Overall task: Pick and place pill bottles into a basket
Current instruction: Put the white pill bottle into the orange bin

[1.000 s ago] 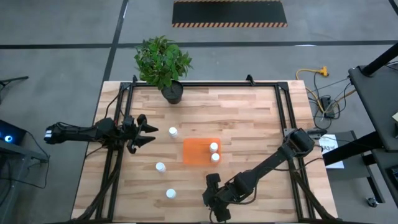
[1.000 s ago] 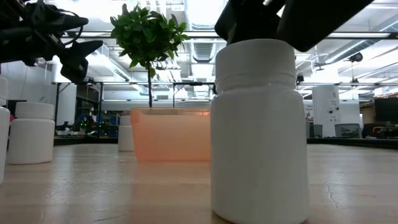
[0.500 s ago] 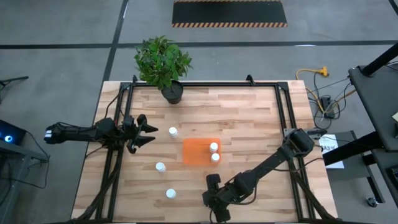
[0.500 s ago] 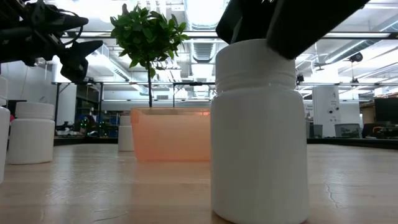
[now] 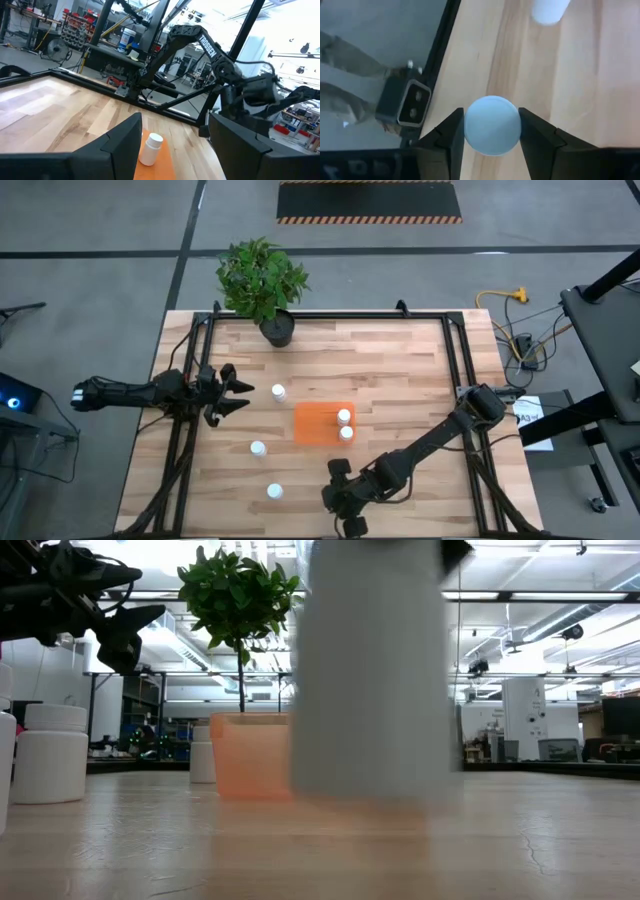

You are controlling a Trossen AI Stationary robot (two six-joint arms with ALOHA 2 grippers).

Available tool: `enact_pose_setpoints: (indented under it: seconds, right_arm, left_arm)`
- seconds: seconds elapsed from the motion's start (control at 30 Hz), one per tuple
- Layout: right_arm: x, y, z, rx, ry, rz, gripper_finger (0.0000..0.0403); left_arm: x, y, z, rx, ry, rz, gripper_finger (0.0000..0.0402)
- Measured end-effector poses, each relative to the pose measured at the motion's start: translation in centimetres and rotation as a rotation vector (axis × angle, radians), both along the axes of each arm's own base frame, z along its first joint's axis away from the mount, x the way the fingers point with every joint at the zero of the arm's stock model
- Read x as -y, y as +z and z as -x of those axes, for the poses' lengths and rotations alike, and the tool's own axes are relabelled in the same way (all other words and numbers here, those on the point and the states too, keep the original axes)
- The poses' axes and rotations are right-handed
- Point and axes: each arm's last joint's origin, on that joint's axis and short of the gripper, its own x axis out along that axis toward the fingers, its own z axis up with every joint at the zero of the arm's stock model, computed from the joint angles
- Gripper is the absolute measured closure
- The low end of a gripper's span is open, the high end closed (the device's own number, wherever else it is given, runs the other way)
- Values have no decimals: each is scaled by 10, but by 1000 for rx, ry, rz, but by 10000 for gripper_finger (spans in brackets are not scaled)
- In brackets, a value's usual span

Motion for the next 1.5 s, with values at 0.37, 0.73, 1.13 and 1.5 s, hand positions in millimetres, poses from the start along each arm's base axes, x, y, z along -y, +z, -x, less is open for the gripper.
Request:
enact_pose_setpoints:
  seconds: [0.37, 0.73, 1.13, 1.5]
  right_arm:
    - [44, 37, -20, -99, -166, 15, 264]
    - [86, 74, -45, -15, -369, 3, 264]
    - [117, 106, -42, -48, -433, 115, 264]
    - [138, 100, -35, -76, -362, 157, 264]
  left_arm:
    - [0, 0, 0, 0, 0, 0, 189]
    - [0, 0, 0, 0, 0, 0, 189]
    - [0, 0, 0, 0, 0, 0, 189]
    - [0, 0, 0, 0, 0, 0, 189]
